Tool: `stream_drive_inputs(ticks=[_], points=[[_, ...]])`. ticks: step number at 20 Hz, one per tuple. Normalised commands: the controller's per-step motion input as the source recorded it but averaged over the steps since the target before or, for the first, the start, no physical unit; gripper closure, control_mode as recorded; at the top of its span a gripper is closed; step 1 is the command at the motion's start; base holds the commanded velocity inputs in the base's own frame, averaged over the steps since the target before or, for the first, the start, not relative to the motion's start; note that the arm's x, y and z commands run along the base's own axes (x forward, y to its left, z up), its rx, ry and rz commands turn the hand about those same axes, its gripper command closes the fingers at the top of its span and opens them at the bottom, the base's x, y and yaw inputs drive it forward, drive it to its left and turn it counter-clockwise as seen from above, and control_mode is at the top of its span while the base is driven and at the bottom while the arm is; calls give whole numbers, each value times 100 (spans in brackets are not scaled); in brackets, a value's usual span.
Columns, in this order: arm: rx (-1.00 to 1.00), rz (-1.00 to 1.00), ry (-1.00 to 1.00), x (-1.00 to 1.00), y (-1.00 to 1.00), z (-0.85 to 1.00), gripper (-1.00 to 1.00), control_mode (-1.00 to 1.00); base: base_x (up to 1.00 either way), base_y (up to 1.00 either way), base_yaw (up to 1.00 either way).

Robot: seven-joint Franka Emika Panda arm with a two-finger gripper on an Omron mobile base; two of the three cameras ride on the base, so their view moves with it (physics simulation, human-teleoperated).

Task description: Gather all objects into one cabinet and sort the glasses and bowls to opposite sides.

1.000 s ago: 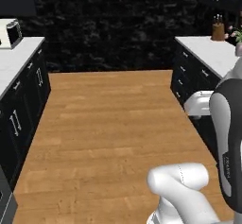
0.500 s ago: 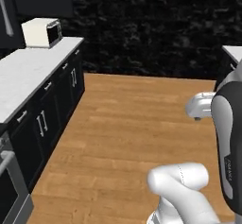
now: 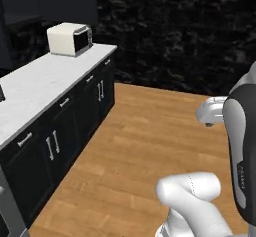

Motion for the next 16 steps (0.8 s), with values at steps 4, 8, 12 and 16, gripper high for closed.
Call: stream_drive_inputs(ticks=[4,8,12,16], points=[[0,0,0,0,0,0,-100,100,66,-71,48],[0,0,0,0,0,0,-100,100,56,-52,67],[0,0,0,0,0,0,-100,100,48,-46,70],[0,0,0,0,0,0,-100,100,44,-55,68]])
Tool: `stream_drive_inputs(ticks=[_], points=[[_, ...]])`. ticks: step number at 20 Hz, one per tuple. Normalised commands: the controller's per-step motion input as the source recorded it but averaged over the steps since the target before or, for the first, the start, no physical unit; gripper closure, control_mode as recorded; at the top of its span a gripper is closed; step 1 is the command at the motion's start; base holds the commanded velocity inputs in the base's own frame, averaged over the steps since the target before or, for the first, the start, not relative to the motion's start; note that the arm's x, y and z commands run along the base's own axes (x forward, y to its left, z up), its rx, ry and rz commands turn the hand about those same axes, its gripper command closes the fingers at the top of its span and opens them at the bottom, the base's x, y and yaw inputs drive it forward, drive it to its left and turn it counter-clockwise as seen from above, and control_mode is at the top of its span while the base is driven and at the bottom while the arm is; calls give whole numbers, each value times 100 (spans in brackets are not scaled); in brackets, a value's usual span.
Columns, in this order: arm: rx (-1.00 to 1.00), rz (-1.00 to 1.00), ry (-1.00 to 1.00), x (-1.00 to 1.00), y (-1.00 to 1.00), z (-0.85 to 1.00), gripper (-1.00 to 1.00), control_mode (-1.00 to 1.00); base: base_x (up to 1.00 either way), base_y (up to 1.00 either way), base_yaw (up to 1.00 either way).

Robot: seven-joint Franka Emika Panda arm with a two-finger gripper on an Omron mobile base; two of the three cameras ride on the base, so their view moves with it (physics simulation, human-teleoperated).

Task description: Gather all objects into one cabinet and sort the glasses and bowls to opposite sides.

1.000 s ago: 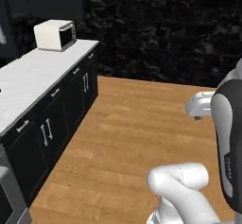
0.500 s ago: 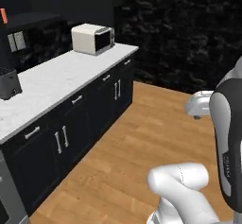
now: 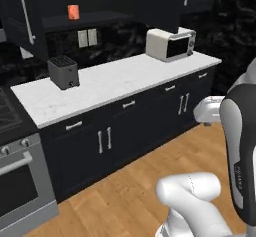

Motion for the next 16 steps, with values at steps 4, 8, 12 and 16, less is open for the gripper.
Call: stream_drive_inputs(ticks=[4,8,12,16], points=[[0,0,0,0,0,0,-100,100,55,-57,60],[0,0,0,0,0,0,-100,100,72,-53,52],[0,0,0,0,0,0,-100,100,78,-52,53],[0,0,0,0,0,0,-100,100,75,-25,37]])
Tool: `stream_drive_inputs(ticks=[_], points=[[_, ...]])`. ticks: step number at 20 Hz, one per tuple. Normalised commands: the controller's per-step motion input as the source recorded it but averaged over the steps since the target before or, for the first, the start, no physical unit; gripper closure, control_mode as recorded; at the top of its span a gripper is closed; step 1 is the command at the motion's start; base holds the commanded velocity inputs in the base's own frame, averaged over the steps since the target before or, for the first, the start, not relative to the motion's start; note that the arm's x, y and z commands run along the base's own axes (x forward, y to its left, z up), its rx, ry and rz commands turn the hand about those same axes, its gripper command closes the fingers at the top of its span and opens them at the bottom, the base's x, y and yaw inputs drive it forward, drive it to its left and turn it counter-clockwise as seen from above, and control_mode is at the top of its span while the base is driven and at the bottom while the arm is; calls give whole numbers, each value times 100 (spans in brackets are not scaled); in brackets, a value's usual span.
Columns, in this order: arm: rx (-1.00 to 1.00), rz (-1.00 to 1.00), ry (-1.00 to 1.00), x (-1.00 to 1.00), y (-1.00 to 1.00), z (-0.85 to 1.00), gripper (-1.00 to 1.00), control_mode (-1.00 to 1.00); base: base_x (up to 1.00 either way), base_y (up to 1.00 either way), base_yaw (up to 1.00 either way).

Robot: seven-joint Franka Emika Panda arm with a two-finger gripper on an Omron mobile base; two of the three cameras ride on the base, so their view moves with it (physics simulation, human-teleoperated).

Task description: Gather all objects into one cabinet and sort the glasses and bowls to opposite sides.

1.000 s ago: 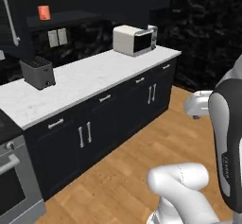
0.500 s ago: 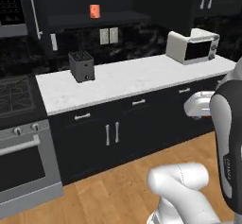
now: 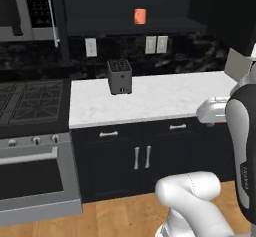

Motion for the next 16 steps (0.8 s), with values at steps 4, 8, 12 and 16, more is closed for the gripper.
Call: stream_drive_inputs(ticks=[4,8,12,16], points=[[0,0,0,0,0,0,-100,100,82,-6,9],[0,0,0,0,0,0,-100,100,74,0,-7],[0,0,0,0,0,0,-100,100,51,0,-31],[0,0,0,0,0,0,-100,100,41,1,-38]])
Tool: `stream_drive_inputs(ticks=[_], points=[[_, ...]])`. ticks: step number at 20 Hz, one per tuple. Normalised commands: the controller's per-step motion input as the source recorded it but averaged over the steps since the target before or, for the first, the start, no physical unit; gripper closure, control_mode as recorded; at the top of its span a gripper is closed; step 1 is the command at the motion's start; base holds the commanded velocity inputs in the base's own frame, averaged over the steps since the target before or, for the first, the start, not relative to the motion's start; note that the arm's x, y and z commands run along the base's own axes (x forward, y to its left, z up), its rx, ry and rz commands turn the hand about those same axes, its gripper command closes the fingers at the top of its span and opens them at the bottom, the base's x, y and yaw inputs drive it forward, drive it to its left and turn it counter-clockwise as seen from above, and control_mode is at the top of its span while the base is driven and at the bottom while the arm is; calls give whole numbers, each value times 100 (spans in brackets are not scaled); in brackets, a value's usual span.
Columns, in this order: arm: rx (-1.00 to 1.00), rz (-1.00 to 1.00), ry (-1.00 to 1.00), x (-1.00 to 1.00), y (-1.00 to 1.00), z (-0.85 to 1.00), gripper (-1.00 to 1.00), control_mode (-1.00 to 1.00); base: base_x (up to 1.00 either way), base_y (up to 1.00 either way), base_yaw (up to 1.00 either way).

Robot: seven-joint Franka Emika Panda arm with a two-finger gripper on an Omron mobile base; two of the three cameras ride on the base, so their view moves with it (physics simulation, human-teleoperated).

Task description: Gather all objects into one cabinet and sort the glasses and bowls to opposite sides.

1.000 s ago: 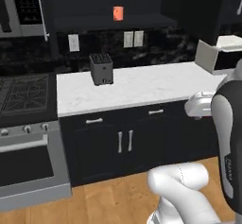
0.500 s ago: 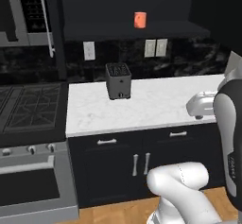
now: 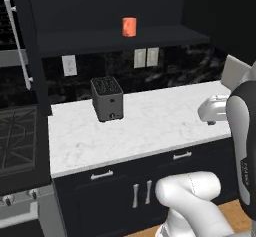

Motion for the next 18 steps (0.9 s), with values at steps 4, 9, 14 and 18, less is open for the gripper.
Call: stream_drive_inputs(ticks=[4,9,14,18], points=[[0,0,0,0,0,0,-100,100,50,18,-31],[0,0,0,0,0,0,-100,100,26,21,8],[0,0,0,0,0,0,-100,100,0,37,19],[0,0,0,0,0,0,-100,100,0,44,23]])
